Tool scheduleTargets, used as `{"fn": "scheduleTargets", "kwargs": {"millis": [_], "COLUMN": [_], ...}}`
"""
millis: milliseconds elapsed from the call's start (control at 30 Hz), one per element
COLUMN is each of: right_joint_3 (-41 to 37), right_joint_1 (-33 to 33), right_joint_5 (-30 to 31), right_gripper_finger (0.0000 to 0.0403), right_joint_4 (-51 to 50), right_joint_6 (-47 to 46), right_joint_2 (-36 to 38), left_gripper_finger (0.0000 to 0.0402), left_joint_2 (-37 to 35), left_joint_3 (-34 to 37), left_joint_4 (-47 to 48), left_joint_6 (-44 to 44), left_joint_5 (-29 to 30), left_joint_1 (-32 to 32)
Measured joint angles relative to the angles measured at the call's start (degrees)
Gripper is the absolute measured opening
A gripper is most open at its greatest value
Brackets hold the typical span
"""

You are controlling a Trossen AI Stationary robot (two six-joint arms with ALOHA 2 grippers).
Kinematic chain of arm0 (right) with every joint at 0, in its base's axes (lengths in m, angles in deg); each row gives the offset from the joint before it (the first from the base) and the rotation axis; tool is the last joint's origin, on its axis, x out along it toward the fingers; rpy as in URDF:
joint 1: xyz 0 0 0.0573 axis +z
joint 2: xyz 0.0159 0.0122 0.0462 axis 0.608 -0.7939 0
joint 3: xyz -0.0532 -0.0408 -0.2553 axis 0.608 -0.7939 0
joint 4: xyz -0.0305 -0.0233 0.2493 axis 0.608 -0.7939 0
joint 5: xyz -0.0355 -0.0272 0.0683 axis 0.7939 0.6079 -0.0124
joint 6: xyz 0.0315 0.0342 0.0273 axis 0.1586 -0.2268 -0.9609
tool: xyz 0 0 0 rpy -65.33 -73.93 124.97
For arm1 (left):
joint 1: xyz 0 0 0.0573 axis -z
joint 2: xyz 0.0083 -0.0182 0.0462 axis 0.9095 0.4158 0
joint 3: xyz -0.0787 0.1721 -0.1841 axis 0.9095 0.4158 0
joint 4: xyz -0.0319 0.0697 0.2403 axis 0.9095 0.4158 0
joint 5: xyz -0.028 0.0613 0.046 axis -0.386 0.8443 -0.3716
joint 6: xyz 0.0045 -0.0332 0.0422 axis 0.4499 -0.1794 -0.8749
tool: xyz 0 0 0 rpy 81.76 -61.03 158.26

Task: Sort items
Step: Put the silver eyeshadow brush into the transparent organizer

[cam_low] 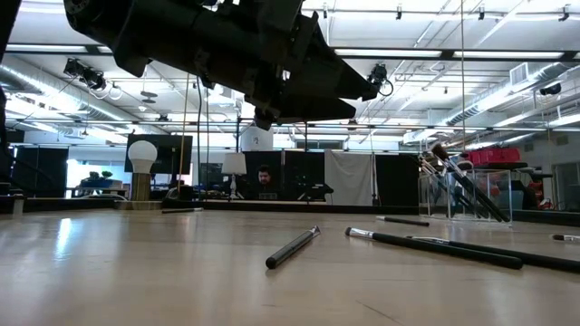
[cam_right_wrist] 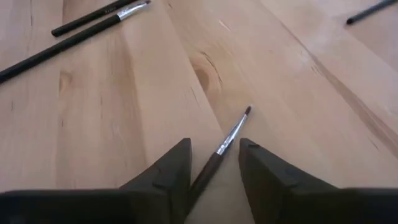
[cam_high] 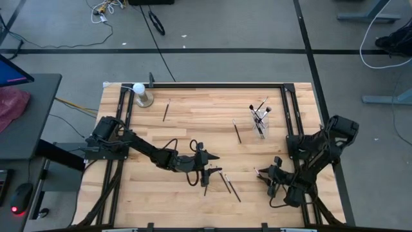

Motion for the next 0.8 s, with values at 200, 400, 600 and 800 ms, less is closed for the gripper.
{"fn": "scheduleTargets", "kwargs": {"millis": [200,400,600,800], "right_joint_3": [0.08,-0.08,-2.29,-2.64], "right_joint_1": [1.59,2.61,2.79,3.69], "right_joint_5": [3.56,5.98,7.95,8.17], "right_gripper_finger": [0.0113,0.008,0.0016,0.0011], "right_joint_4": [0.73,1.12,2.87,3.27], "right_joint_6": [-2.56,-5.64,-7.17,-8.8], "right_joint_2": [-4.34,-6.35,-6.46,-6.43], "left_gripper_finger": [0.022,0.022,0.022,0.022], "left_joint_2": [0.0,0.0,0.0,0.0], "left_joint_3": [0.01,0.01,0.01,0.01], "left_joint_4": [-0.01,-0.02,-0.02,-0.02], "left_joint_6": [0.28,0.28,0.25,0.07], "left_joint_5": [0.0,0.0,0.01,-0.01], "left_joint_1": [0.0,0.0,0.0,0.0]}}
